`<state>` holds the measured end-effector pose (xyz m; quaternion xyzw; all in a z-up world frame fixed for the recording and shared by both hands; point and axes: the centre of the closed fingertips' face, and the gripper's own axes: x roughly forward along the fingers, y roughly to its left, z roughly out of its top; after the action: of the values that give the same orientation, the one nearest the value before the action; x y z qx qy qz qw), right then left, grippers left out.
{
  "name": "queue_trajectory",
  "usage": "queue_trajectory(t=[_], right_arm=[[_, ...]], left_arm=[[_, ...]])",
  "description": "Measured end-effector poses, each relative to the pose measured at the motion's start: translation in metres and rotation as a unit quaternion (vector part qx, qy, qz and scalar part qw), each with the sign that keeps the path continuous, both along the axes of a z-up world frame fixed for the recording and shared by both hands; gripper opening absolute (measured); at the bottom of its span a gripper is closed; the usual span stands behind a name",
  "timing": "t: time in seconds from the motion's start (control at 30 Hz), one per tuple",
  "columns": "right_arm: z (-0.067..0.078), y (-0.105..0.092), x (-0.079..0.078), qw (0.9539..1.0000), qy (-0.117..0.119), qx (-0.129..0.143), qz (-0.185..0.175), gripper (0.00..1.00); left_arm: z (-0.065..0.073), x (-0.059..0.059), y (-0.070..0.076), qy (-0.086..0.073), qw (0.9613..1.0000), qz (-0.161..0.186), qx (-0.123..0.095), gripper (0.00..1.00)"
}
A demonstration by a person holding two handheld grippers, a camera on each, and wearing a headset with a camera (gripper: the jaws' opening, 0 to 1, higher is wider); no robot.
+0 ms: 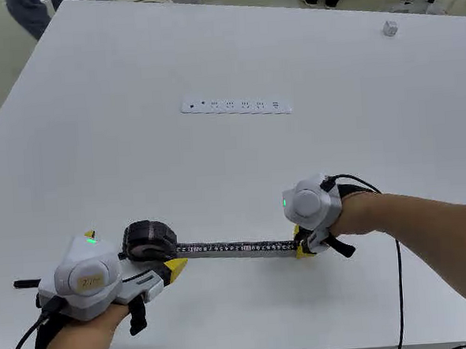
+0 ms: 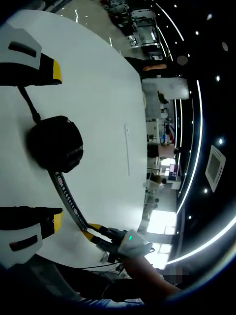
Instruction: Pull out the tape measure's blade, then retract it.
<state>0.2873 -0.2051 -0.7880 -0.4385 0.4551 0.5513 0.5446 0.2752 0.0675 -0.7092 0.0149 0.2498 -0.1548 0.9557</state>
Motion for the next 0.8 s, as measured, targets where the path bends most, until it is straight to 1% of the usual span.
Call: queue_trajectory(t=[0.07, 0.13, 0.2, 0.3, 0.4, 0.5, 0.63, 0.73, 0.77, 0.8], right_arm=[[0.000, -0.001, 0.001, 1.0000, 0.002, -0.005, -0.002, 0.15], [-0.001, -0.002, 0.002, 0.9995, 0.011, -0.003, -0.028, 0.15], [-0.001, -0.003, 0.002, 0.9990, 0.011, -0.001, -0.043, 0.15], [-0.001, -0.003, 0.002, 0.9995, 0.007, 0.002, -0.032, 0.15], [-0.002, -0.002, 0.003, 0.9981, 0.007, 0.001, -0.061, 0.15], [-0.002, -0.001, 0.001, 0.9979, -0.001, -0.012, -0.064, 0.16], [-0.002, -0.002, 0.001, 0.9977, -0.001, -0.017, -0.066, 0.16], [-0.002, -0.002, 0.002, 0.9976, 0.000, -0.010, -0.069, 0.16], [-0.002, -0.002, 0.002, 0.9976, 0.000, -0.007, -0.068, 0.16], [-0.002, -0.002, 0.002, 0.9971, 0.001, -0.002, -0.077, 0.16]], left_arm=[[0.000, 0.001, -0.001, 0.000, 1.0000, 0.001, -0.001, 1.00], [0.000, 0.002, -0.002, 0.002, 1.0000, 0.001, -0.002, 1.00], [-0.001, 0.002, -0.002, 0.004, 1.0000, 0.003, -0.004, 1.00], [-0.002, 0.004, -0.002, 0.007, 0.9999, 0.010, -0.011, 1.00], [-0.005, 0.006, 0.000, 0.015, 0.9995, 0.022, -0.017, 0.99], [-0.007, 0.009, 0.000, 0.021, 0.9989, 0.035, -0.025, 0.99], [-0.010, 0.014, 0.001, 0.028, 0.9979, 0.049, -0.033, 0.98], [-0.009, 0.016, 0.002, 0.026, 0.9976, 0.056, -0.031, 0.96], [-0.009, 0.017, 0.002, 0.026, 0.9975, 0.056, -0.032, 0.95], [-0.009, 0.019, 0.002, 0.029, 0.9972, 0.060, -0.034, 0.94]])
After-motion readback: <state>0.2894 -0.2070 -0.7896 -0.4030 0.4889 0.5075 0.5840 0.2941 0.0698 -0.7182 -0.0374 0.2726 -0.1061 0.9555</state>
